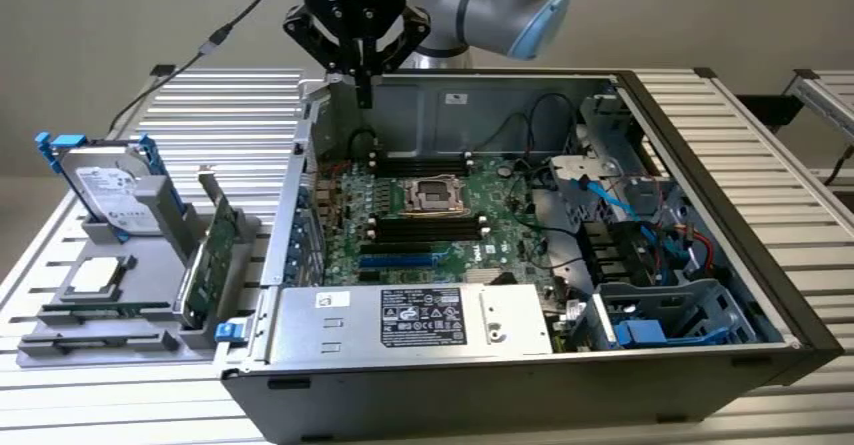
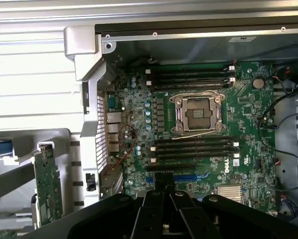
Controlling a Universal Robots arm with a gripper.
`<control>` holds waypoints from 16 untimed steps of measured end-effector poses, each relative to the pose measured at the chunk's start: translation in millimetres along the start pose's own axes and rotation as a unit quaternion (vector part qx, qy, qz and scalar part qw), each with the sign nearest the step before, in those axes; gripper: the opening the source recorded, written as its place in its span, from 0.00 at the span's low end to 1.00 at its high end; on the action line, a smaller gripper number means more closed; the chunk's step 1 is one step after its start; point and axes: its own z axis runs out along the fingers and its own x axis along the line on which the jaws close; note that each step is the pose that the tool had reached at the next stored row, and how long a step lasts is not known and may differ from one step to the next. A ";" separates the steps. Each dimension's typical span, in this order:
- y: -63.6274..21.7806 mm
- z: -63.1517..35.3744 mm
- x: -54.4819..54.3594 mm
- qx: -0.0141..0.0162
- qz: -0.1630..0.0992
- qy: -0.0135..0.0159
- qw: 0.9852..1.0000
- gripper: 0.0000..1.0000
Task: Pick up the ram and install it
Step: 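Reach for the ram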
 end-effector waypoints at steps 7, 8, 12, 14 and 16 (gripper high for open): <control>-4.2 -0.3 31.5 0.000 0.000 0.000 1.000 0.11; -5.2 -0.3 36.2 0.000 0.000 0.000 1.000 0.11; -10.1 -0.3 53.9 0.000 0.000 0.000 1.000 0.11; -12.9 -0.1 63.1 0.000 0.000 0.000 1.000 0.11; -16.0 0.1 71.9 0.000 0.000 0.000 1.000 0.11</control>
